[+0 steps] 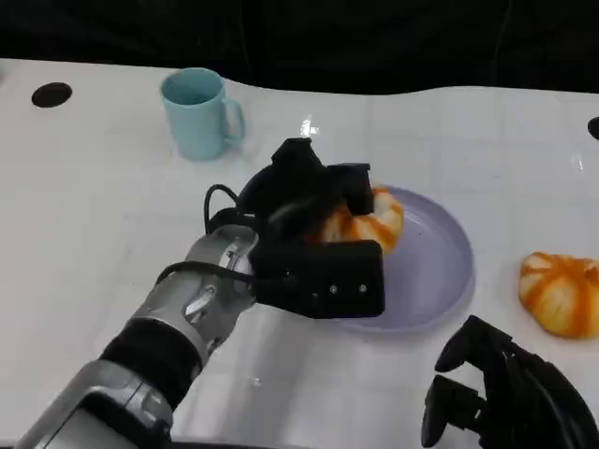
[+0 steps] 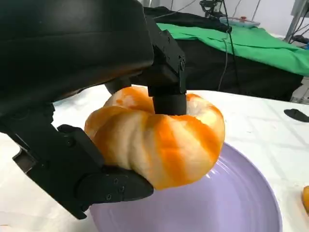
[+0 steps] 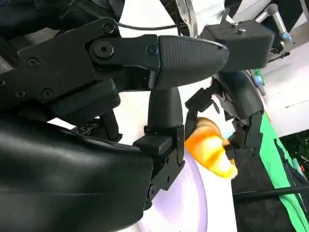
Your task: Grasp the bread from the table and place it into the plate.
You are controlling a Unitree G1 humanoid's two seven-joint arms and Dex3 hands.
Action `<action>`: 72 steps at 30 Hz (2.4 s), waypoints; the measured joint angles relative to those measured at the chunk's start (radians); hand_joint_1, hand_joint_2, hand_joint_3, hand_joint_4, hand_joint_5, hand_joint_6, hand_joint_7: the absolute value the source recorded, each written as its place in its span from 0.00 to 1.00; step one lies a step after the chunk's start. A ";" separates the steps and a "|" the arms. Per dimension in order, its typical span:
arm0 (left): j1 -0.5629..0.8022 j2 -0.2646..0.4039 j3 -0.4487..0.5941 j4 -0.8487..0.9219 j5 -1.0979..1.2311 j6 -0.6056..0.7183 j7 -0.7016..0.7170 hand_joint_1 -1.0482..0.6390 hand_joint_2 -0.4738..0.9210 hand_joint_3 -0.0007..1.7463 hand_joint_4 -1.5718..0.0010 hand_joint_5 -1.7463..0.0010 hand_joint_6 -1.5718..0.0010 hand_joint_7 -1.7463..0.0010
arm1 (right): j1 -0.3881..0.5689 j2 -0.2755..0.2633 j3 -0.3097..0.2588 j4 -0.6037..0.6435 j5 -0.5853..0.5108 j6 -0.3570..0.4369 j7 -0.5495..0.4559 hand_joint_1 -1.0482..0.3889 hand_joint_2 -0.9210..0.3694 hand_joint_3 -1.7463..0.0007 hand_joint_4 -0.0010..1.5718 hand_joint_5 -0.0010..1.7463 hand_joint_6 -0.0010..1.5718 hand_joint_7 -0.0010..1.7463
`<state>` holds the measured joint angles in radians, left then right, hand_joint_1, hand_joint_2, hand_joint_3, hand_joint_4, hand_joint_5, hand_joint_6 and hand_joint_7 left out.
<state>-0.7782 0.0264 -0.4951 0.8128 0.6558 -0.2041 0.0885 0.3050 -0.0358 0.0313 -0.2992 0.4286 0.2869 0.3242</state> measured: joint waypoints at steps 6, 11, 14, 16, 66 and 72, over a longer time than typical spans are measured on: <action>-0.001 -0.012 -0.002 0.024 -0.003 -0.013 -0.001 0.43 1.00 0.14 0.72 0.28 0.64 0.81 | 0.000 0.000 0.001 0.000 0.000 0.000 0.000 0.36 0.00 0.70 0.49 1.00 0.30 1.00; -0.012 -0.005 -0.023 0.051 0.001 -0.032 -0.027 0.32 1.00 0.18 0.89 0.65 0.77 0.99 | 0.001 0.001 0.001 0.000 0.002 0.000 0.000 0.37 0.00 0.70 0.49 1.00 0.30 1.00; -0.033 0.000 -0.031 0.054 0.002 -0.026 -0.083 0.25 1.00 0.20 0.97 0.70 0.84 1.00 | 0.002 0.002 0.001 0.000 0.002 0.000 -0.001 0.38 0.00 0.70 0.49 1.00 0.30 1.00; -0.043 0.001 -0.034 0.054 0.002 -0.017 -0.103 0.21 1.00 0.23 0.99 0.73 0.86 1.00 | 0.002 0.003 0.001 0.000 0.002 0.000 -0.001 0.38 0.00 0.70 0.49 1.00 0.30 1.00; 0.222 0.101 0.141 -0.208 -0.276 -0.211 -0.226 0.16 1.00 0.16 0.77 0.85 0.79 0.93 | 0.002 0.005 -0.003 0.001 0.003 -0.002 0.000 0.37 0.00 0.70 0.48 1.00 0.29 1.00; 0.307 0.052 0.218 -0.208 -0.373 -0.317 -0.167 0.25 1.00 0.09 0.84 0.47 0.64 0.94 | 0.001 0.003 -0.004 0.001 0.003 -0.002 0.000 0.37 0.00 0.70 0.48 1.00 0.29 1.00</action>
<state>-0.4716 0.0780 -0.2775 0.6045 0.2831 -0.5211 -0.0785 0.3057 -0.0325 0.0277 -0.2985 0.4315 0.2848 0.3245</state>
